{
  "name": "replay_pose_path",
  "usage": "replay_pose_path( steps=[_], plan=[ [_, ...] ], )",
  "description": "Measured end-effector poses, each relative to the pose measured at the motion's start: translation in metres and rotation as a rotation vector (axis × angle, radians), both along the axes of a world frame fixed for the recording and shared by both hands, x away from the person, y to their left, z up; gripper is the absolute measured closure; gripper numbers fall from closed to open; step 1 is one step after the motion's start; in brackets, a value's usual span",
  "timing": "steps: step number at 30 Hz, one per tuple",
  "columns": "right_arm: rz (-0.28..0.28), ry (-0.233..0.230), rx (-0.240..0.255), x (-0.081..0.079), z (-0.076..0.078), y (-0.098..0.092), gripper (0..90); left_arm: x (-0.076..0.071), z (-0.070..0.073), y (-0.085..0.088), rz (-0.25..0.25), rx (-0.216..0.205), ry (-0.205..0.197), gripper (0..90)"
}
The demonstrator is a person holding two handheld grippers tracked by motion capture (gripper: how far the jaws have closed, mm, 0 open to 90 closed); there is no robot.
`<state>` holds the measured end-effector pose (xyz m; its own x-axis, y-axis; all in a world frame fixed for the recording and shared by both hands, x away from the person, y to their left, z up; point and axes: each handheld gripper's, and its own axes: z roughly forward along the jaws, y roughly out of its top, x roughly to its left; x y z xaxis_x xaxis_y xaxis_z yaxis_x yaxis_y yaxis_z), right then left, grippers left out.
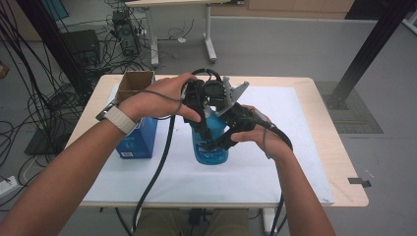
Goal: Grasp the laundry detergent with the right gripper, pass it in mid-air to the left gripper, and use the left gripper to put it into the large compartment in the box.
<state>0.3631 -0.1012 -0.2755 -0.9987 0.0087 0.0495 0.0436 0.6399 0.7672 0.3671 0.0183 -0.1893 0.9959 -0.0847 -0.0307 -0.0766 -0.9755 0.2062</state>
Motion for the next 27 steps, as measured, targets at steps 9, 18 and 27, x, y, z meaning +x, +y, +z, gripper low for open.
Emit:
replay_pose_path(
  steps=[9, 18, 27],
  plan=[
    [0.003, -0.005, 0.000, -0.0005, 0.0008, 0.0000, 43.3, -0.0012, 0.0014, 0.0000, 0.005, -0.001, -0.001, 37.8],
    [0.005, -0.005, 0.007, -0.0023, 0.0034, -0.0003, 43.2, -0.0024, 0.0049, -0.0011, 0.006, 0.005, -0.002, 37.9],
    [0.014, -0.023, 0.023, -0.0034, 0.0044, -0.0012, 41.5, -0.0039, 0.0093, -0.0022, 0.018, 0.008, -0.008, 37.9]
  ],
)
